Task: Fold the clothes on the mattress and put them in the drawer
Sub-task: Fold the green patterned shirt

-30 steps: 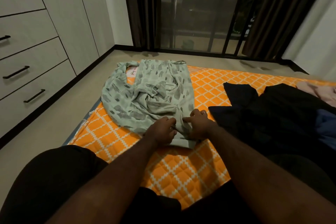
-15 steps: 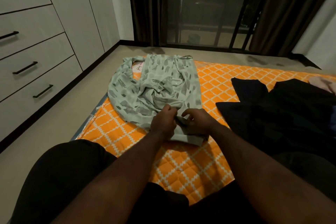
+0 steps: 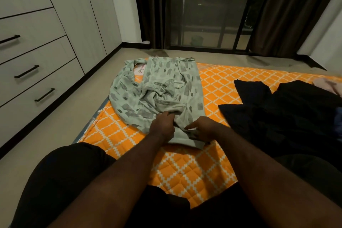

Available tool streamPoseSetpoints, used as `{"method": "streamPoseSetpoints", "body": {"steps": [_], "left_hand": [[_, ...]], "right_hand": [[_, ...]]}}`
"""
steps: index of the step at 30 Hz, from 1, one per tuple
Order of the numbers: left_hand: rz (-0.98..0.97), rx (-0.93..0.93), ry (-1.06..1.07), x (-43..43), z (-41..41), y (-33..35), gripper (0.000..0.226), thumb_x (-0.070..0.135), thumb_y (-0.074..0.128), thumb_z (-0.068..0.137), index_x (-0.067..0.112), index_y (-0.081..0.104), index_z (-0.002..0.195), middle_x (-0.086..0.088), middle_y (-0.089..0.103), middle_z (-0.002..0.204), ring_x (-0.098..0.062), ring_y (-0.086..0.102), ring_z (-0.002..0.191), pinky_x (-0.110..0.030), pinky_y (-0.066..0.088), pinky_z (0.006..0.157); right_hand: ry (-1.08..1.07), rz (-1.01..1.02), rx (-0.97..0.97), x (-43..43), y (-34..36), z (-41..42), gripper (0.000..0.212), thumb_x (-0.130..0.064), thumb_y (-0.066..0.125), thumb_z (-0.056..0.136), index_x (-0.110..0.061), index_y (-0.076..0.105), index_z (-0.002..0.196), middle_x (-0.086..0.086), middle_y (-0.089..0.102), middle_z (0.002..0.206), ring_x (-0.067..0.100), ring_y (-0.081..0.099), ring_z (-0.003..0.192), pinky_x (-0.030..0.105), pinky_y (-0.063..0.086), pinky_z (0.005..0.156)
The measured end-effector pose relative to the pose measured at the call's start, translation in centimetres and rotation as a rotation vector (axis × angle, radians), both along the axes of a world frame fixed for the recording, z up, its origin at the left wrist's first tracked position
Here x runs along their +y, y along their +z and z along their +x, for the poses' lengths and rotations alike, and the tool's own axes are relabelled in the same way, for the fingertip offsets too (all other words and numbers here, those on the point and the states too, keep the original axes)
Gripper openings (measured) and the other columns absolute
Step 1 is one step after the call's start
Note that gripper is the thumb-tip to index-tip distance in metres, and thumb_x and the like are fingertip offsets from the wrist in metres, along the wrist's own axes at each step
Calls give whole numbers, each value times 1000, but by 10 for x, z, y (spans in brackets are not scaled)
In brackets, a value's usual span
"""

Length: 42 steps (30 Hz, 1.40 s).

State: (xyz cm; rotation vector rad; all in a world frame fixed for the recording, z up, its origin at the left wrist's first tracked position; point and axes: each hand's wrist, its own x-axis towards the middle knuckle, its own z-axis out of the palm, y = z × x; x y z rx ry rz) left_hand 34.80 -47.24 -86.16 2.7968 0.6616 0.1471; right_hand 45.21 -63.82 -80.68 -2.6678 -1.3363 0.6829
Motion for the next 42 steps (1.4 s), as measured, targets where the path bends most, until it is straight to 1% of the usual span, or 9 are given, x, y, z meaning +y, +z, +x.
{"method": "streamPoseSetpoints", "body": {"steps": [7,10,13,16,20,24,29,36,42], "left_hand": [[152,120,-6,-4,-11,7,62,19,70,84,21,42,139,-9,42,137,-34,50,120,-48,50,93],[219,106,-75,-10,-15,8,58,16,69,83,17,43,135,-12,46,132,-35,60,107,-44,53,85],[263,104,-125,-23,-14,7,53,13,63,86,12,43,136,-15,51,129,-36,65,100,-44,52,81],[194,140,-100,-29,-9,11,61,15,70,85,12,40,138,-16,49,132,-36,64,105,-44,52,84],[-47,73,89,-15,-12,11,60,16,72,84,15,41,135,-16,43,138,-37,61,110,-45,55,88],[-230,-210,395,4,-9,19,35,14,55,93,11,45,127,-16,41,133,-37,61,106,-41,50,81],[-140,-346,530,45,3,42,41,19,55,88,16,53,129,-14,39,137,-37,47,120,-47,47,97],[-176,-263,448,105,27,23,68,29,58,92,33,24,152,-14,22,155,-44,52,122,-54,50,98],[-215,-578,591,128,45,18,30,29,59,91,13,77,109,-12,67,111,-31,67,94,-38,55,86]], "right_hand": [[-131,-85,116,1,-6,2,54,-14,69,95,-29,57,146,8,57,143,30,56,126,26,42,87],[-5,-169,36,8,18,-2,20,-9,65,99,-4,61,118,5,58,100,27,61,89,27,43,67],[-233,-134,294,-6,33,-19,26,-17,65,100,1,47,95,10,49,83,21,47,71,30,34,59],[-157,-368,230,-5,18,-6,41,-24,70,97,1,50,123,13,59,105,24,54,87,31,46,83],[-128,-455,343,2,32,-9,91,-1,65,95,-29,11,163,19,37,157,36,52,128,44,48,101],[70,-194,94,15,51,-12,82,-31,68,98,-22,21,163,9,26,167,30,30,151,37,32,117],[69,230,31,43,35,-2,71,-54,64,94,-30,39,156,10,42,155,28,39,143,44,37,115],[-18,431,113,72,7,-1,71,-44,67,96,-24,37,157,4,41,160,21,39,145,35,34,117],[-158,646,368,77,1,12,68,-39,71,95,-28,43,155,-2,44,159,16,41,145,23,31,108]]}}
